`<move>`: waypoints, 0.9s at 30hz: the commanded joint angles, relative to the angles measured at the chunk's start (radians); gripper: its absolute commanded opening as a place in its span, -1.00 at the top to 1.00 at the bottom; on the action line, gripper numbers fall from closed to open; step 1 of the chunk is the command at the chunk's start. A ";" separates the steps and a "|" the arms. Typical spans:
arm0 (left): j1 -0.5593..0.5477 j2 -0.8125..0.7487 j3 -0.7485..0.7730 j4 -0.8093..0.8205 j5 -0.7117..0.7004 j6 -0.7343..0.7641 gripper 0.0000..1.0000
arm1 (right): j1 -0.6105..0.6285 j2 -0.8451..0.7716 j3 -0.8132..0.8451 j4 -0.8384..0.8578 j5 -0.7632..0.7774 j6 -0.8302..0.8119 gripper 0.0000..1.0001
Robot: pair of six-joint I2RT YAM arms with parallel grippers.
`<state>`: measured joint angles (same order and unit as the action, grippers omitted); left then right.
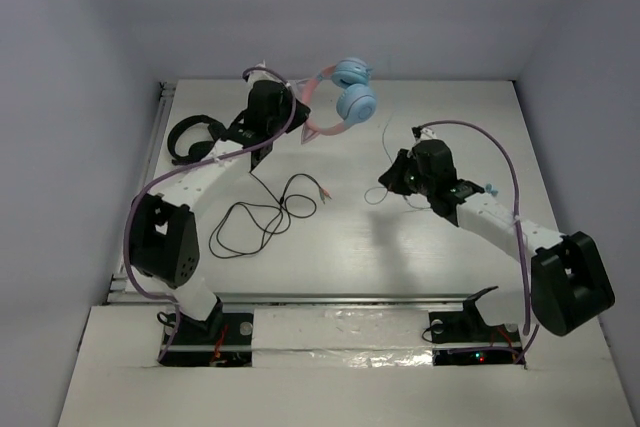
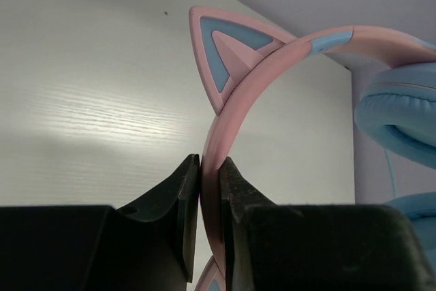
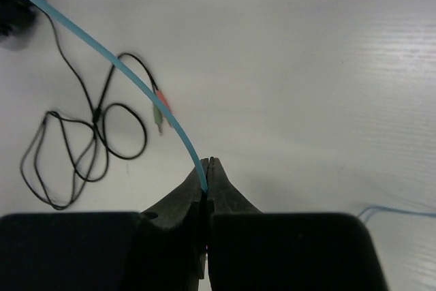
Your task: Wrap the headphones
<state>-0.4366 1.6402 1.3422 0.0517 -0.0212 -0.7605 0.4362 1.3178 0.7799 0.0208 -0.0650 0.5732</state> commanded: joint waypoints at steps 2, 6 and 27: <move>0.033 -0.164 -0.101 0.289 -0.147 -0.098 1.00 | 0.009 0.024 0.039 -0.156 0.060 -0.036 1.00; 0.000 -0.180 -0.110 0.280 -0.262 -0.013 1.00 | 0.039 0.031 0.065 -0.235 0.109 -0.048 1.00; -0.217 -0.028 -0.218 0.370 -0.326 0.357 1.00 | 0.280 -0.051 0.444 -0.732 0.168 -0.205 1.00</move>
<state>-0.6525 1.6341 1.1305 0.2634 -0.4175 -0.4847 0.7040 1.3262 1.1393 -0.6327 0.1242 0.4263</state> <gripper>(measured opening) 0.112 0.020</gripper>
